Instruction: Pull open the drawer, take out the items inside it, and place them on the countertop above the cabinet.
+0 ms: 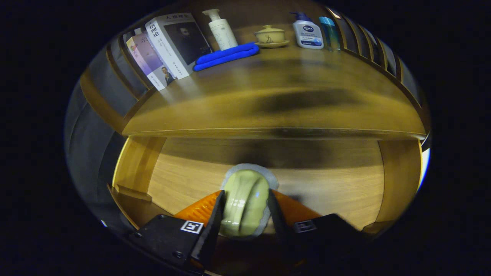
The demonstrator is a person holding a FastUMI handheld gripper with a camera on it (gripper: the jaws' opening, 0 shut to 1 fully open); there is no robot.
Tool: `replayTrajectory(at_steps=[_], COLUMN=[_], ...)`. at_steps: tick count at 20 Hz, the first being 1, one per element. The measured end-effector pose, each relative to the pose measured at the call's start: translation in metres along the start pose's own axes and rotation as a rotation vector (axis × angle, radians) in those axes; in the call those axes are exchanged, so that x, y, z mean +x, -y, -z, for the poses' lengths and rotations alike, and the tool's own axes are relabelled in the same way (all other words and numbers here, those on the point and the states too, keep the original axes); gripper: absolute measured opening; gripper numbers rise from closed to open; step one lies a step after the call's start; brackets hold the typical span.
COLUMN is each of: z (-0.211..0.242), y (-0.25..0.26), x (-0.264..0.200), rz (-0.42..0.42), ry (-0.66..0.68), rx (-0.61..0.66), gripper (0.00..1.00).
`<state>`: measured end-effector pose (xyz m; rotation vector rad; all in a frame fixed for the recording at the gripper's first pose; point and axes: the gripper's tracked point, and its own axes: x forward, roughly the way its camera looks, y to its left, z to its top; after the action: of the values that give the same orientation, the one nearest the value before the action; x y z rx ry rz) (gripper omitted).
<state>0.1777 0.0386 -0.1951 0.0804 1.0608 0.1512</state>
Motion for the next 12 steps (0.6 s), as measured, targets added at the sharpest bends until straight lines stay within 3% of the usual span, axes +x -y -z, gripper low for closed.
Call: replayTrajectory(at_steps=[3,5,7,9,12], z=[0.005,0.006,-0.008,-0.008,0.002], y=[-0.001,-0.008,-0.012,-0.002,-0.006], x=[0.008,0.003,-0.008,-0.01,-0.01], rz=[-0.006,-0.035,-0.02,0.016,-0.013], ry=[0.004,0.001,0.087,0.096,0.094], rx=[-0.038,-0.094,-0.043,-0.083,-0.11], gripper=[0.66,0.55,0.17,0.16,0.16])
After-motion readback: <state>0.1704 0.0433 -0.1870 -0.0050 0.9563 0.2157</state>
